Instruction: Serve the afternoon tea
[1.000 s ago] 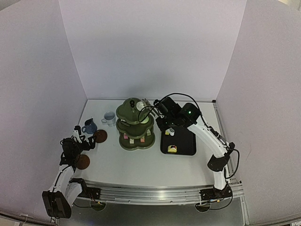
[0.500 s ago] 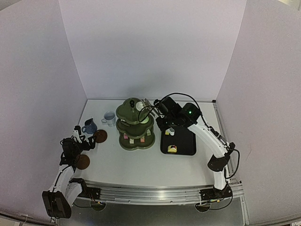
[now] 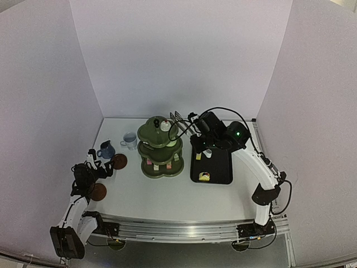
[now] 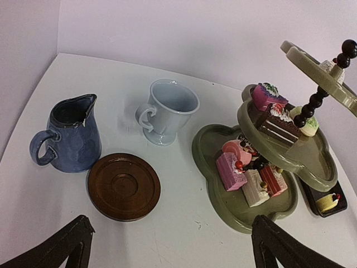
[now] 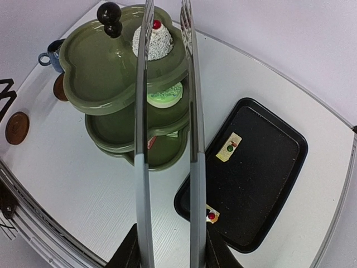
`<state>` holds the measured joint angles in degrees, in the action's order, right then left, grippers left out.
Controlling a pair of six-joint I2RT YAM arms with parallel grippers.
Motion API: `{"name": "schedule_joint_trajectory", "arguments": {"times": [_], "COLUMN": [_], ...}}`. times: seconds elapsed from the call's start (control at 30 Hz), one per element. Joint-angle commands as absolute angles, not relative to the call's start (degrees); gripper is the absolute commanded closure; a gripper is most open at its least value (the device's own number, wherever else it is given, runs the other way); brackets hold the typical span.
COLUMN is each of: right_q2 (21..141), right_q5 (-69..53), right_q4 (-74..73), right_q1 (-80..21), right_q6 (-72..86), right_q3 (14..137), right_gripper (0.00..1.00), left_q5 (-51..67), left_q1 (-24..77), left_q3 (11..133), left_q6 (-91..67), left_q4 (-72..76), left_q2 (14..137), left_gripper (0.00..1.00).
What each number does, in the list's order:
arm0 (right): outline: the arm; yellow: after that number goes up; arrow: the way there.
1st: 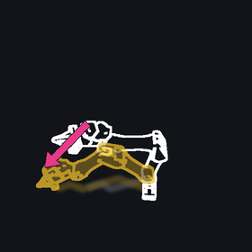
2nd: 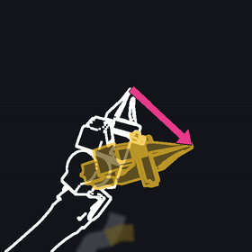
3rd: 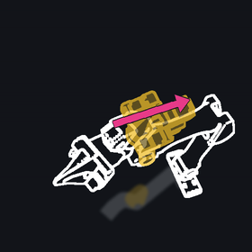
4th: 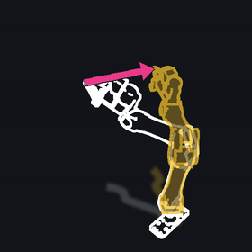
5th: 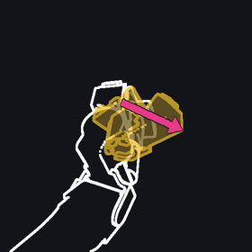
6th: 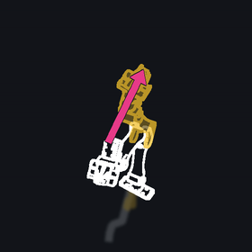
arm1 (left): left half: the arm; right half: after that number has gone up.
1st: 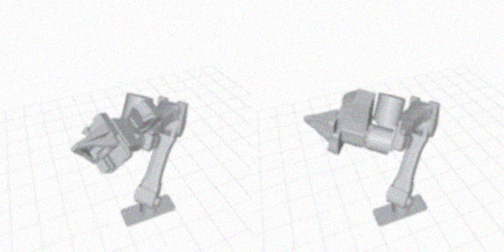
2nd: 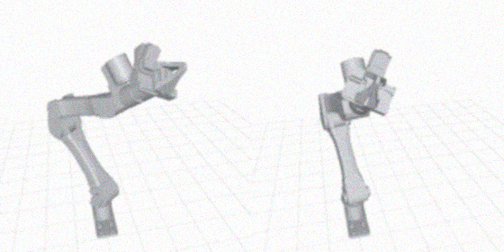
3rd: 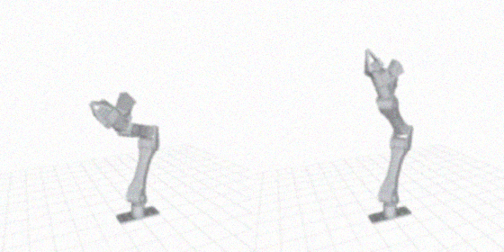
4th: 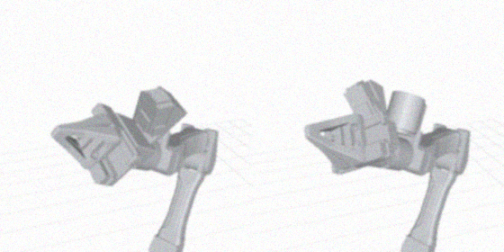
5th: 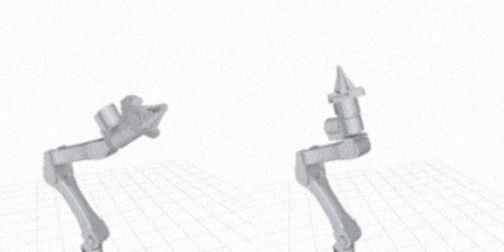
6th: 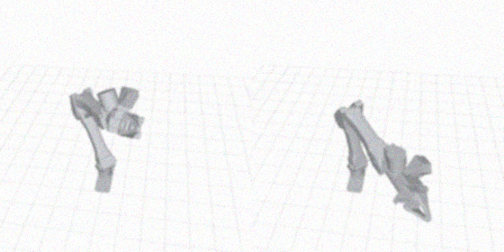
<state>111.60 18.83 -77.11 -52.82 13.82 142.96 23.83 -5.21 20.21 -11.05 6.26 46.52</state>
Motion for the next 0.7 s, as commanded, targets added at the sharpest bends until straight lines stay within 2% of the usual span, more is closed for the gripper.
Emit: {"name": "schedule_joint_trajectory", "arguments": {"times": [0.0,0.3,0.67], "right_q2": [106.72,99.02,97.39], "right_q5": [22.88,24.34,20.11], "right_q4": [-74.3,-74.96,-73.85], "right_q1": [-53.0,-46.72,-46.56], "right_q6": [16.29,26.63,33.83], "right_q3": [140.55,121.95,102.03], "right_gripper": [0.7,0.69,0.69], "left_q5": [24.43,24.69,24.53], "left_q1": [-5.5,-5.45,-5.51], "left_q3": [20.5,20.52,20.44], "left_q6": [-11.52,-11.69,-11.65], "left_q4": [7.94,7.96,8.04], "left_q2": [46.24,46.17,46.15], "left_gripper": [0.0,0.0,0.0]}}
